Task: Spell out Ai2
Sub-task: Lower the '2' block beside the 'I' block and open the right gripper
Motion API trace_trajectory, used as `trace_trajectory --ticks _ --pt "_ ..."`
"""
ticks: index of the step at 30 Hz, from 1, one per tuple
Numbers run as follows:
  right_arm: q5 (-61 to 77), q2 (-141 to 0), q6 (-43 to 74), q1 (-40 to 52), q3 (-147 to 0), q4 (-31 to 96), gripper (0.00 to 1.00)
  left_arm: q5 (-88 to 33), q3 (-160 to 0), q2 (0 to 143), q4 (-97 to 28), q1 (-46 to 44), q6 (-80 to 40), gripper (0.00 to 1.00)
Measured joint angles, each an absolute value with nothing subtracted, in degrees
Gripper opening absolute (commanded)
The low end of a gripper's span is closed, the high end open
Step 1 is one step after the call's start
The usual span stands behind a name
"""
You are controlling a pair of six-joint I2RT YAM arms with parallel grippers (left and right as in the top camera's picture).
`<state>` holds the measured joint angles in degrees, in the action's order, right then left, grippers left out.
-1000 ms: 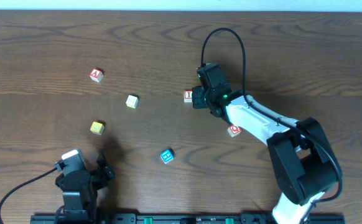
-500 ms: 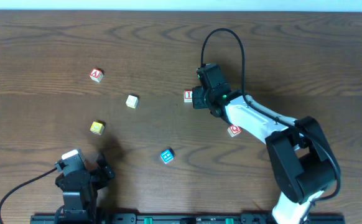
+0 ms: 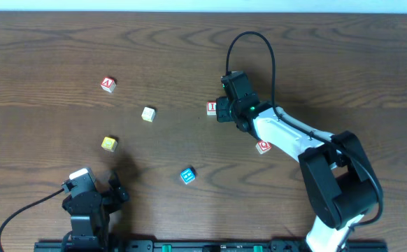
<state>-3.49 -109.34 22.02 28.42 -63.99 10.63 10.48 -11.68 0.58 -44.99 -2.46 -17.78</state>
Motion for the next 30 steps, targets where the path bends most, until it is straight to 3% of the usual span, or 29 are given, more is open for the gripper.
trace_trajectory --ticks 30 --pt "-3.49 -109.34 22.15 28.42 -63.99 10.5 0.36 10.48 -11.7 0.58 -44.99 -2.46 -17.78 0.95"
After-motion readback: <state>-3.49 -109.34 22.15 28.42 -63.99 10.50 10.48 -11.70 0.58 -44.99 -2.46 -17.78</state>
